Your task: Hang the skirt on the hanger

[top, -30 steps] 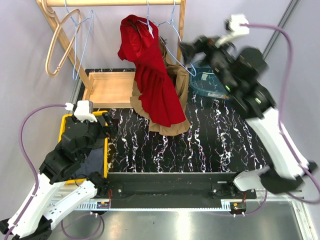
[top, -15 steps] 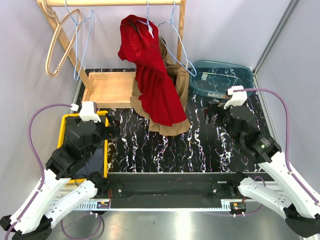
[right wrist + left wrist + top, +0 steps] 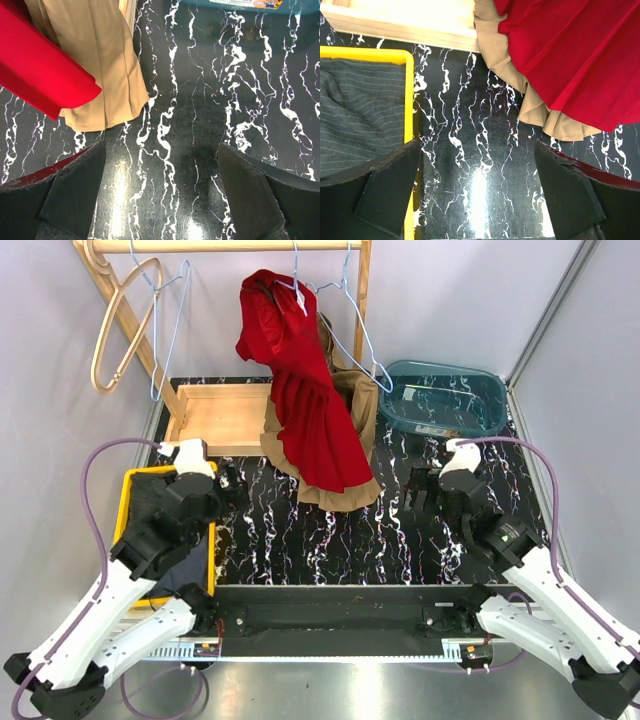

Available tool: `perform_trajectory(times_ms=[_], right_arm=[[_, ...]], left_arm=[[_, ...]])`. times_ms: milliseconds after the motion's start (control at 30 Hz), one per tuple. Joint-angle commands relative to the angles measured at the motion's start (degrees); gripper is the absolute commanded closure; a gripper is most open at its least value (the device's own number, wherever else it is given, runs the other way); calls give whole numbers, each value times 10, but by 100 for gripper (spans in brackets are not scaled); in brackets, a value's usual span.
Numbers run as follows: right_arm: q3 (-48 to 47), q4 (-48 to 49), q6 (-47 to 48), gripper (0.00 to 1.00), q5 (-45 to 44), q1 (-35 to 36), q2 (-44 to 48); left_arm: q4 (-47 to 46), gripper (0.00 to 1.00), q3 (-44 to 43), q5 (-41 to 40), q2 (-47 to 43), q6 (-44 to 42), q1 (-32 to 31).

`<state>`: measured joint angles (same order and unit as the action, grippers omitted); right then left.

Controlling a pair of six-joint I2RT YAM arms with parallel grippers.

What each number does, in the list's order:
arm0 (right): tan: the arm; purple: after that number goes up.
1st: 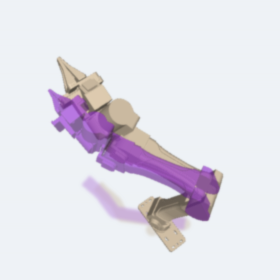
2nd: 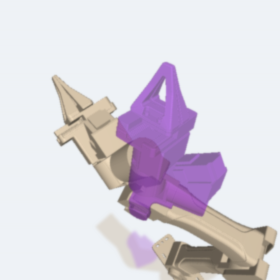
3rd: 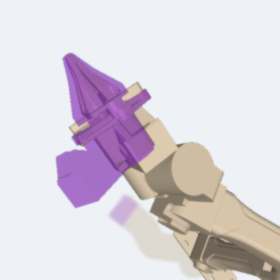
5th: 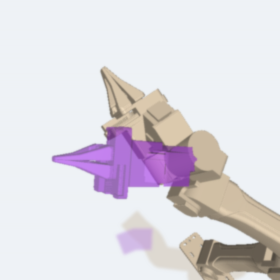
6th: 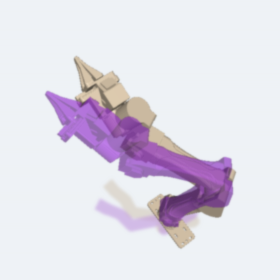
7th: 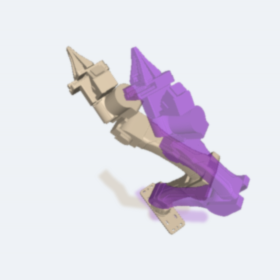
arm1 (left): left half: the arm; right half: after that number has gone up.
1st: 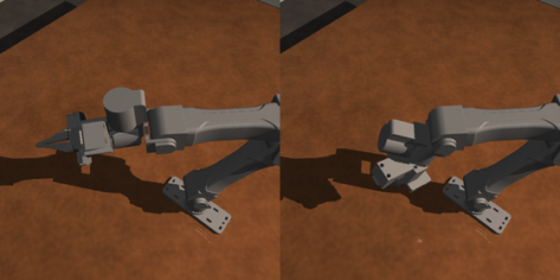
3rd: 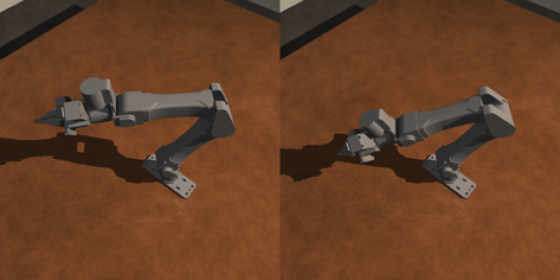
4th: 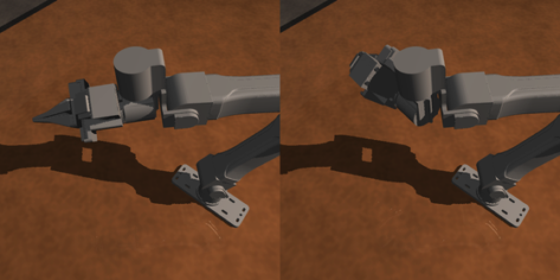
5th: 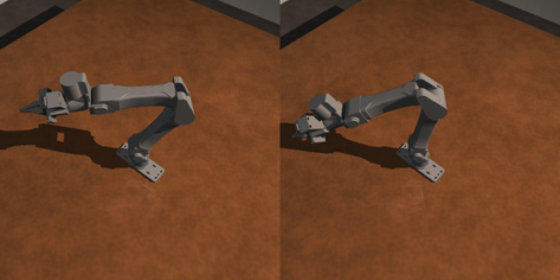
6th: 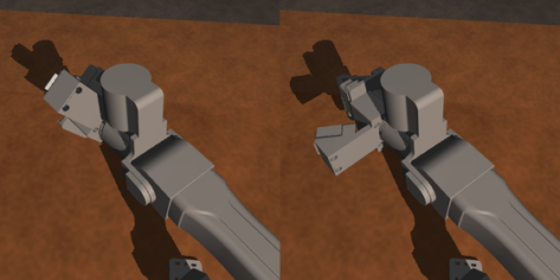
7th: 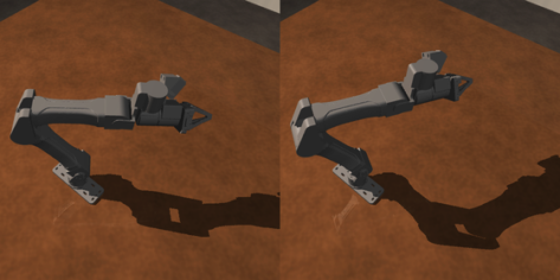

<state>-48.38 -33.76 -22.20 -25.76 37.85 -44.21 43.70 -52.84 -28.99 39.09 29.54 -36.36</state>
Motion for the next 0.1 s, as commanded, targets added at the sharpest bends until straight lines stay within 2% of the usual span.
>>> perform_trajectory(times_ms=[0, 67], right_arm=[[8, 6, -15, 0, -10, 1, 19], [16, 9, -19, 0, -24, 1, 23]], left_arm=[[-20, 1, 4, -13, 4, 18, 1], [-21, 1, 6, -20, 1, 19, 1]])
